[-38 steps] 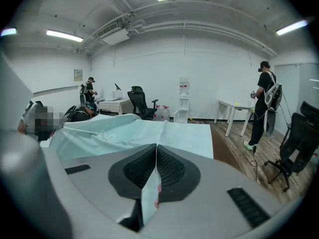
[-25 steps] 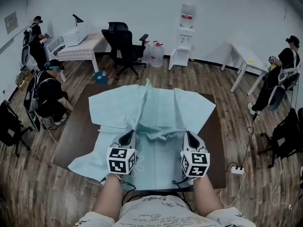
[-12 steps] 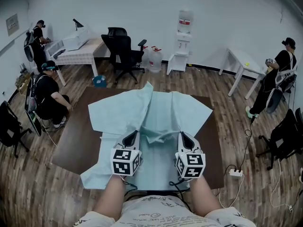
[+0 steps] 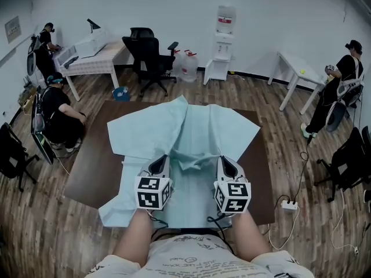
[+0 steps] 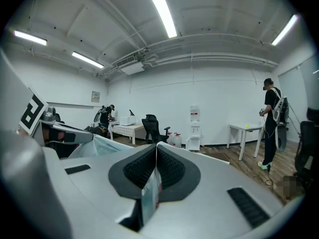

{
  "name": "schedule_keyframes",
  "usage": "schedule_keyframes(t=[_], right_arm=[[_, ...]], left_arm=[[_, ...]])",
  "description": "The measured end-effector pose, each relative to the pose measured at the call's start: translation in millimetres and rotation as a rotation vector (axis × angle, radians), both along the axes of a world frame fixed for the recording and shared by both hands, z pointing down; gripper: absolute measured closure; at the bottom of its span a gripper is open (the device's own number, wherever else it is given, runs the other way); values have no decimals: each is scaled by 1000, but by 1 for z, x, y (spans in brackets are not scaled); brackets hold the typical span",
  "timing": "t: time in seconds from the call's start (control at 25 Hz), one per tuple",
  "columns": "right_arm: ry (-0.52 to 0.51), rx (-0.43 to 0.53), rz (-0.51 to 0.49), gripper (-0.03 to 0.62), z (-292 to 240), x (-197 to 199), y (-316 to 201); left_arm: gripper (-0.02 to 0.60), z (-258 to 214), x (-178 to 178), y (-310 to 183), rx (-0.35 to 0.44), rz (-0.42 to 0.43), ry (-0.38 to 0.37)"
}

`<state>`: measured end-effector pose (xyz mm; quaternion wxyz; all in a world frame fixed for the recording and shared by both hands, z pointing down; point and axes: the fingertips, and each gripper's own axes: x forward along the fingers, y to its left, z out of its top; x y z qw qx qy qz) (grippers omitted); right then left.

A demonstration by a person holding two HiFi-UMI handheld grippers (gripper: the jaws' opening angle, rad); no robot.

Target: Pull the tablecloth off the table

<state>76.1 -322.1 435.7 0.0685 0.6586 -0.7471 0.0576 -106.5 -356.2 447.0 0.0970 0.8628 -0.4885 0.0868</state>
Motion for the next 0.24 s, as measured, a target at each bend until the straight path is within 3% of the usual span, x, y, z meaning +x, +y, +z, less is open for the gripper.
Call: schedule_keyframes(t=[0.24], right_arm=[[-2,-9,-1,579,2,1,-1]], left_arm=[[572,3,4,0,-5,12,-6]])
